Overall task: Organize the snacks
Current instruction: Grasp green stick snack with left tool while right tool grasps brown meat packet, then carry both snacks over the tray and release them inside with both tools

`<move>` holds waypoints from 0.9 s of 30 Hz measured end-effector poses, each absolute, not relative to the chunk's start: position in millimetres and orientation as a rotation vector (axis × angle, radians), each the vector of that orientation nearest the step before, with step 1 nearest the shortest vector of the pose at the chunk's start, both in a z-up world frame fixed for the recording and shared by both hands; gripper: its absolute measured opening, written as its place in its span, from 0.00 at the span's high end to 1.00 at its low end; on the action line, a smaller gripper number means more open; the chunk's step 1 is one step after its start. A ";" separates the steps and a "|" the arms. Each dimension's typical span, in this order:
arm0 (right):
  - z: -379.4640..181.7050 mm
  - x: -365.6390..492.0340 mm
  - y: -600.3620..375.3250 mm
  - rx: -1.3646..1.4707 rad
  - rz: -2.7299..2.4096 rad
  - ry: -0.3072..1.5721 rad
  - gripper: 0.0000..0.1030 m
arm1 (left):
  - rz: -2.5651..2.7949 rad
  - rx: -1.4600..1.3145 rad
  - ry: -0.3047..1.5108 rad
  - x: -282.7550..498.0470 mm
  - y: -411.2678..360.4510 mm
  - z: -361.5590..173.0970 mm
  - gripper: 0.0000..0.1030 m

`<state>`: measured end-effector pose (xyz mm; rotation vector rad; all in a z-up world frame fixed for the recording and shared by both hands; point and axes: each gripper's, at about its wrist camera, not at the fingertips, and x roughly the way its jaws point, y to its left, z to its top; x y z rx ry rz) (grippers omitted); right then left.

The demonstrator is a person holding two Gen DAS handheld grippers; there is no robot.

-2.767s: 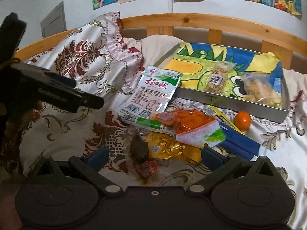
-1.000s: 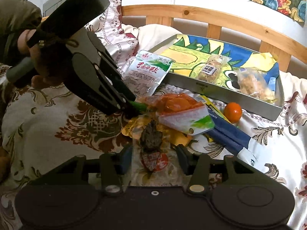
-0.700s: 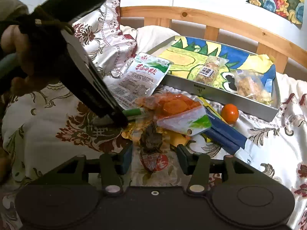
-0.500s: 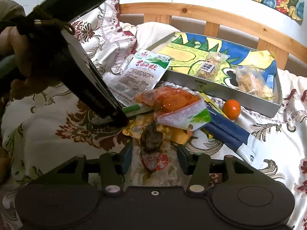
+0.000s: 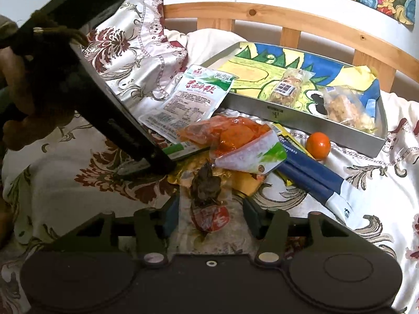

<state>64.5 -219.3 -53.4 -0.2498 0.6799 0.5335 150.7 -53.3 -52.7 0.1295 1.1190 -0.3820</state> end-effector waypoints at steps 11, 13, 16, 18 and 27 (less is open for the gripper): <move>-39.6 51.0 -219.4 -0.256 0.539 0.700 0.51 | -0.314 -0.049 1.232 123.6 -37.2 -44.6 0.83; -37.6 44.7 -216.3 -0.277 0.529 0.689 0.51 | -0.311 -0.077 1.249 118.0 -32.9 -43.4 0.83; -36.3 36.9 -211.3 -0.327 0.520 0.649 0.52 | -0.308 -0.131 1.267 112.9 -28.2 -40.3 0.83; -34.8 33.5 -208.8 -0.347 0.517 0.632 0.52 | -0.311 -0.175 1.284 109.0 -24.1 -38.7 0.83; -27.8 13.8 -199.9 -0.379 0.542 0.623 0.52 | -0.340 -0.182 1.353 90.4 -20.4 -31.3 0.83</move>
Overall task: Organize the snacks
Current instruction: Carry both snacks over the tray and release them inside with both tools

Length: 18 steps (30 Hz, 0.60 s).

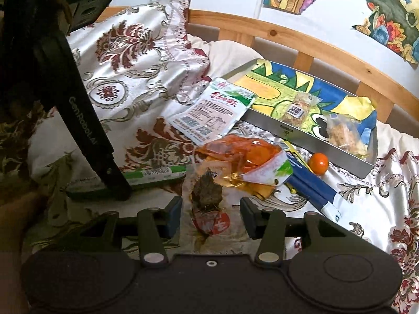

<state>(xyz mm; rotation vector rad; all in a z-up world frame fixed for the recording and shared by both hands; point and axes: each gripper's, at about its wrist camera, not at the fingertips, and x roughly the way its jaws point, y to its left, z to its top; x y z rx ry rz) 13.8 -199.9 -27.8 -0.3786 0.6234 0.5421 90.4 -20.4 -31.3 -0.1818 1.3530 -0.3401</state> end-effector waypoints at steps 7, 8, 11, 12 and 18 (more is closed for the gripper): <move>-21.3 4.6 -196.1 -0.415 0.543 0.580 0.52 | -0.385 -0.165 1.338 77.9 -20.2 -19.8 0.83; -20.1 4.2 -196.3 -0.416 0.544 0.576 0.52 | -0.387 -0.160 1.335 76.6 -20.1 -18.1 0.83; -15.8 1.8 -196.5 -0.420 0.548 0.552 0.52 | -0.380 -0.165 1.328 73.3 -17.6 -13.0 0.83; -14.8 1.2 -196.4 -0.424 0.546 0.545 0.52 | -0.376 -0.166 1.323 72.7 -16.3 -10.8 0.83; -9.2 4.0 -196.9 -0.423 0.536 0.507 0.52 | -0.348 -0.186 1.252 74.5 -8.7 4.2 0.83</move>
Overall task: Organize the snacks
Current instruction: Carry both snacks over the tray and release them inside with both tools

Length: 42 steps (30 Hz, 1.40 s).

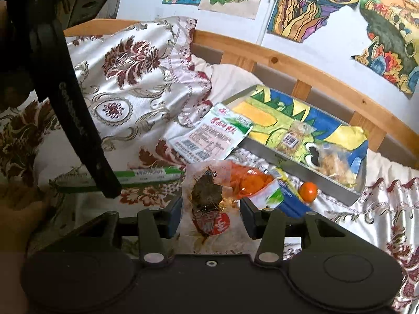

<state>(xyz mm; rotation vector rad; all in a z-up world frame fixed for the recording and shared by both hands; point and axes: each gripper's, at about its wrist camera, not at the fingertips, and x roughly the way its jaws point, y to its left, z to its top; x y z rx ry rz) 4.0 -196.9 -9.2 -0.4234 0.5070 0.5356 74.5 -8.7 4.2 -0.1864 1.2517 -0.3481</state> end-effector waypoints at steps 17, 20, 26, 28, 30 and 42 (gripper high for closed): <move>3.9 56.6 -222.7 -0.381 0.402 0.361 0.52 | -0.333 -0.324 0.947 121.6 -31.5 21.5 0.83; 8.0 75.2 -226.5 -0.359 0.389 0.327 0.52 | -0.321 -0.313 0.873 138.5 -40.1 28.6 0.83; 11.0 133.3 -242.5 -0.271 0.326 0.274 0.52 | -0.236 -0.270 0.768 184.4 -56.5 44.4 0.83; 11.2 150.9 -249.2 -0.236 0.306 0.253 0.52 | -0.217 -0.273 0.749 200.1 -62.8 47.7 0.83; 9.5 164.9 -254.4 -0.222 0.298 0.235 0.52 | -0.194 -0.261 0.723 214.6 -69.5 48.4 0.83; -25.9 228.2 -267.5 -0.169 0.263 0.257 0.52 | -0.096 -0.159 0.740 294.8 -100.0 0.9 0.83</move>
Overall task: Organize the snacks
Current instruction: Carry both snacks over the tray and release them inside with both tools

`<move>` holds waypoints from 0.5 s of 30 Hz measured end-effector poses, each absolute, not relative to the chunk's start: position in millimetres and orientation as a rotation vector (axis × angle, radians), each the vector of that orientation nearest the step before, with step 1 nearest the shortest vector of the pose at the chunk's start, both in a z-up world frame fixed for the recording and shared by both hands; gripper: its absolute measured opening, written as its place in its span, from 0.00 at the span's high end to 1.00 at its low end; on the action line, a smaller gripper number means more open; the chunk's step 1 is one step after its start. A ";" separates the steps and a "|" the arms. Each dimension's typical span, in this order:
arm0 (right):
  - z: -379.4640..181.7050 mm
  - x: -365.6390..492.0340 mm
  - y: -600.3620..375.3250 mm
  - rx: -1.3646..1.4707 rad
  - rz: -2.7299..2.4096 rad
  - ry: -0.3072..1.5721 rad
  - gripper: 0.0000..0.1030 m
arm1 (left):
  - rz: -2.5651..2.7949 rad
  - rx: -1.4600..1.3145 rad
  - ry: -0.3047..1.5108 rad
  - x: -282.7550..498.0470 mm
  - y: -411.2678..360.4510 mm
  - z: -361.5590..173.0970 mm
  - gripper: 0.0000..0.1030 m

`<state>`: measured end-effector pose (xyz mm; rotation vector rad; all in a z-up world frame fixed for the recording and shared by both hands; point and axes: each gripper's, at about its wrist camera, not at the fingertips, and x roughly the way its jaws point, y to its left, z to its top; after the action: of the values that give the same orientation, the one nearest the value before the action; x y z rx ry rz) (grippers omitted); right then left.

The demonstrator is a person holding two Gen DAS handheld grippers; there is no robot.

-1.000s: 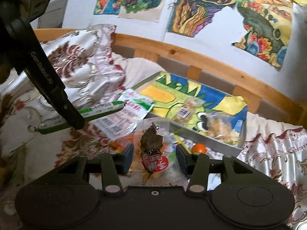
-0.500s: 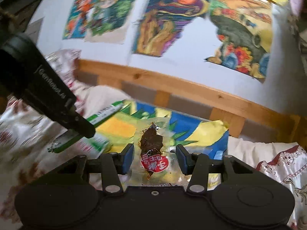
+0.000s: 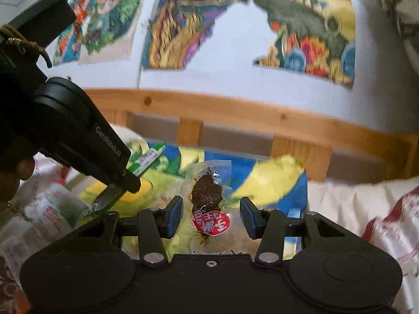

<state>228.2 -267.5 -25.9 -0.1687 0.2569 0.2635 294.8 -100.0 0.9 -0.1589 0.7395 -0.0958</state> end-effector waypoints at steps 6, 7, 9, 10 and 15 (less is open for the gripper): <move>-36.6 242.8 -270.7 -0.163 0.241 0.288 0.52 | -0.062 -0.164 0.753 311.7 -99.3 -23.4 0.83; -37.7 244.2 -270.4 -0.166 0.239 0.286 0.52 | -0.056 -0.166 0.754 312.8 -98.4 -26.2 0.83; -39.4 244.2 -268.3 -0.179 0.236 0.277 0.52 | -0.044 -0.161 0.753 314.0 -97.3 -30.8 0.83; -40.2 244.9 -266.8 -0.190 0.234 0.274 0.51 | -0.039 -0.158 0.755 314.7 -97.4 -31.9 0.83; -45.8 246.1 -256.2 -0.271 0.213 0.271 0.50 | -0.027 -0.146 0.770 313.2 -99.7 -37.5 0.83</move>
<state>246.1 -256.2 -45.8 -0.2712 0.2705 0.2133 313.2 -99.7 -37.5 -0.1455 0.7704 -0.0270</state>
